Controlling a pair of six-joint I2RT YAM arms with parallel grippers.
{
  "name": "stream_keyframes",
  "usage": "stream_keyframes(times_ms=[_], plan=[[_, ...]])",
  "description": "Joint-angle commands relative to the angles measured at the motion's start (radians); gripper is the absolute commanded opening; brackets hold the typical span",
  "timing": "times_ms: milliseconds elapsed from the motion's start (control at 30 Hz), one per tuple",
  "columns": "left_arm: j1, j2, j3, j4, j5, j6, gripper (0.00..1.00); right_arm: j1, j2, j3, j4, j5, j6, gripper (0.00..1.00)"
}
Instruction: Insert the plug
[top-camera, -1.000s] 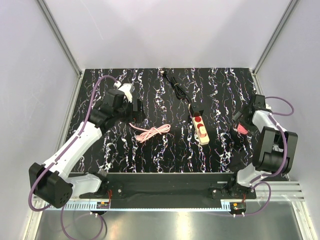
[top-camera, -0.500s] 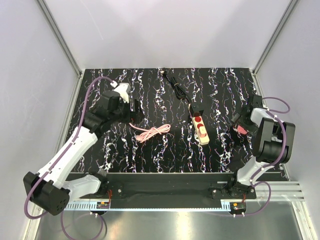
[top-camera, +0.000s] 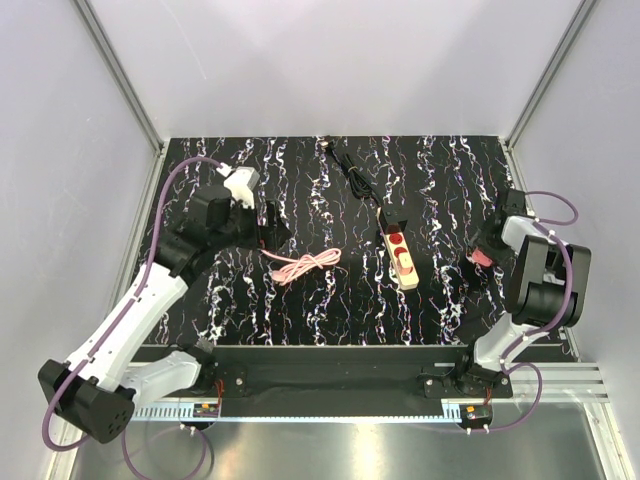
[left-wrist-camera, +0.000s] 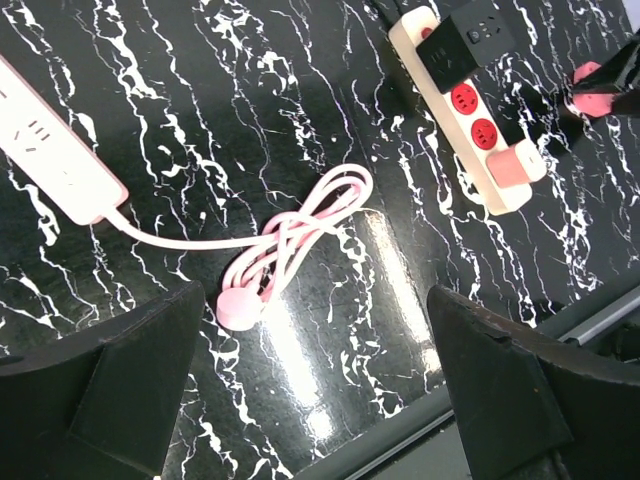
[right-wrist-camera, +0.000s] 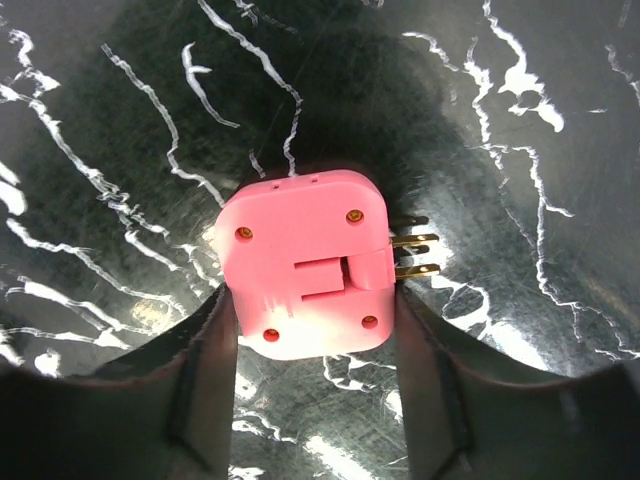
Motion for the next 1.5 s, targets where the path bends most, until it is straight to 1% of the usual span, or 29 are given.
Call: stream_keyframes(times_ms=[0, 33, 67, 133, 167, 200, 233, 267, 300, 333, 367, 400, 467, 500, 533, 600, 633, 667, 733, 833, 900, 1067, 1167, 1300, 1467], plan=[[0.013, -0.015, -0.007, 0.048, 0.036, -0.014, 0.99, 0.011, -0.081, 0.017, -0.016, -0.058, -0.003, 0.43], [0.017, -0.015, -0.007, 0.048, 0.036, -0.019, 0.99, 0.026, -0.104, 0.021, -0.037, -0.063, -0.002, 0.36], [0.02, -0.015, -0.007, 0.049, 0.038, -0.025, 0.99, 0.038, -0.158, 0.028, -0.052, -0.066, -0.003, 0.34], [0.029, -0.005, -0.005, 0.058, 0.052, -0.043, 0.99, 0.076, -0.215, 0.052, -0.092, -0.095, -0.003, 0.28], [0.029, -0.001, -0.001, 0.059, 0.059, -0.051, 0.99, 0.093, -0.277, 0.06, -0.102, -0.132, 0.001, 0.25], [0.03, 0.01, 0.011, 0.06, 0.076, -0.066, 0.99, 0.113, -0.308, 0.072, -0.109, -0.155, 0.007, 0.23], [0.03, 0.014, 0.016, 0.06, 0.128, -0.071, 0.99, 0.142, -0.341, 0.075, -0.114, -0.176, 0.032, 0.22], [0.03, 0.019, 0.024, 0.068, 0.16, -0.074, 0.99, 0.196, -0.402, 0.081, -0.112, -0.245, 0.05, 0.2], [0.029, 0.027, 0.036, 0.072, 0.191, -0.083, 0.97, 0.231, -0.43, 0.083, -0.109, -0.268, 0.07, 0.19], [0.029, 0.03, 0.041, 0.08, 0.235, -0.089, 0.96, 0.26, -0.457, 0.084, -0.102, -0.285, 0.128, 0.18], [0.029, 0.03, 0.044, 0.091, 0.251, -0.095, 0.95, 0.337, -0.509, 0.078, -0.09, -0.322, 0.153, 0.16], [0.027, 0.033, 0.044, 0.101, 0.265, -0.111, 0.93, 0.368, -0.534, 0.072, -0.048, -0.343, 0.177, 0.15], [0.027, 0.036, 0.047, 0.123, 0.298, -0.129, 0.93, 0.44, -0.606, 0.034, 0.012, -0.409, 0.211, 0.14], [0.027, 0.045, 0.057, 0.127, 0.312, -0.155, 0.91, 0.51, -0.626, 0.017, 0.08, -0.437, 0.204, 0.14], [0.026, 0.051, 0.068, 0.135, 0.359, -0.169, 0.88, 0.55, -0.644, 0.002, 0.105, -0.458, 0.173, 0.14], [0.027, 0.073, 0.097, 0.147, 0.397, -0.219, 0.83, 0.633, -0.691, -0.049, 0.139, -0.463, 0.147, 0.14], [0.027, 0.08, 0.105, 0.155, 0.424, -0.233, 0.81, 0.653, -0.706, -0.07, 0.182, -0.468, 0.121, 0.14], [0.026, 0.088, 0.122, 0.157, 0.435, -0.255, 0.81, 0.672, -0.738, -0.115, 0.205, -0.474, 0.113, 0.13], [0.02, 0.116, 0.137, 0.161, 0.467, -0.278, 0.81, 0.722, -0.77, -0.15, 0.263, -0.477, 0.083, 0.12], [-0.002, 0.149, 0.159, 0.166, 0.487, -0.319, 0.79, 0.785, -0.821, -0.183, 0.276, -0.434, 0.038, 0.12], [-0.037, 0.163, 0.169, 0.172, 0.474, -0.332, 0.79, 0.798, -0.833, -0.178, 0.253, -0.391, 0.03, 0.11], [-0.112, 0.217, 0.196, 0.183, 0.431, -0.335, 0.8, 0.819, -0.82, -0.178, 0.266, -0.436, 0.029, 0.12], [-0.149, 0.255, 0.205, 0.195, 0.408, -0.342, 0.81, 0.836, -0.821, -0.19, 0.271, -0.425, 0.033, 0.12], [-0.183, 0.306, 0.22, 0.229, 0.404, -0.365, 0.81, 0.848, -0.829, -0.198, 0.274, -0.417, 0.03, 0.12], [-0.201, 0.364, 0.258, 0.24, 0.371, -0.369, 0.78, 0.856, -0.829, -0.207, 0.276, -0.414, 0.035, 0.12]])
